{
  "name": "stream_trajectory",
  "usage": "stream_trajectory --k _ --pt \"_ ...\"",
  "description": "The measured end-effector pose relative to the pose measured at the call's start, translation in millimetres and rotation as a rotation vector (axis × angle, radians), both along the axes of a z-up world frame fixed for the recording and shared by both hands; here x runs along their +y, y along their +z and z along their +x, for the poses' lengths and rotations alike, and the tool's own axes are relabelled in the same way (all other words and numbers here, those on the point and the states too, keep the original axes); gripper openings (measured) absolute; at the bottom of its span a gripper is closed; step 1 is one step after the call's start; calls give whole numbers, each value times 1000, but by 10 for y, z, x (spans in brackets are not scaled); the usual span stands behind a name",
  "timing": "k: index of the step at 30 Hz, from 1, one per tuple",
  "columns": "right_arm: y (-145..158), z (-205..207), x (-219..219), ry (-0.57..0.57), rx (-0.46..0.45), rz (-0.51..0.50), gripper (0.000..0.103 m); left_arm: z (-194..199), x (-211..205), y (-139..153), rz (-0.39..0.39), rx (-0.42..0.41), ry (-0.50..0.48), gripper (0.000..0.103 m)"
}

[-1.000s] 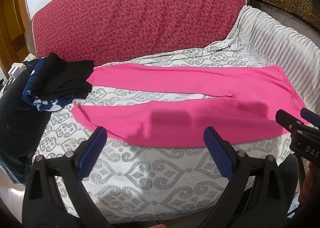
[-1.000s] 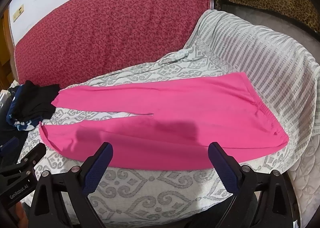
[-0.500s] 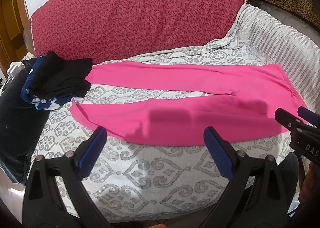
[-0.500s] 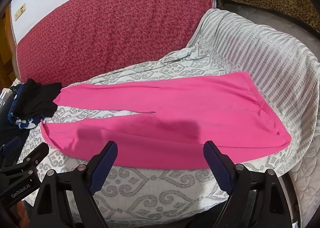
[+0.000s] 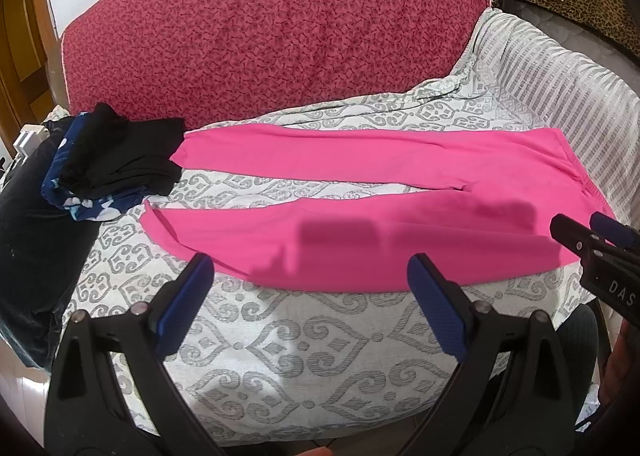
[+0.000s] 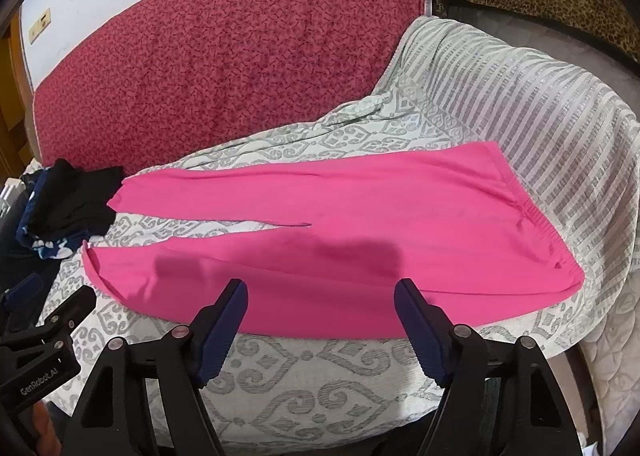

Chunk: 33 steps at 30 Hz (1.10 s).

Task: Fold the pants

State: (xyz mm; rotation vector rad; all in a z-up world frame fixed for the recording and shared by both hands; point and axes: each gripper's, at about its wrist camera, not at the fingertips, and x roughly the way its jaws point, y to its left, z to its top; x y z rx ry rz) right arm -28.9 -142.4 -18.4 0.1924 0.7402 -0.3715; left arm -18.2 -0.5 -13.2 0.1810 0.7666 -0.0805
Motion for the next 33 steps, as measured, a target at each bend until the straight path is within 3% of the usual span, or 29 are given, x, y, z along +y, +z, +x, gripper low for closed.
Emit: stream_trajectory --k 6,10,33 --pt "13 -9 -7 -7 -5 0 77 0 13 6 -2 1 -1 97" --pt "26 -16 -13 -11 -7 3 70 -7 2 8 -2 3 -5 97" --pt "-53 -15 -76 -26 13 35 69 8 15 -65 9 22 7 97"
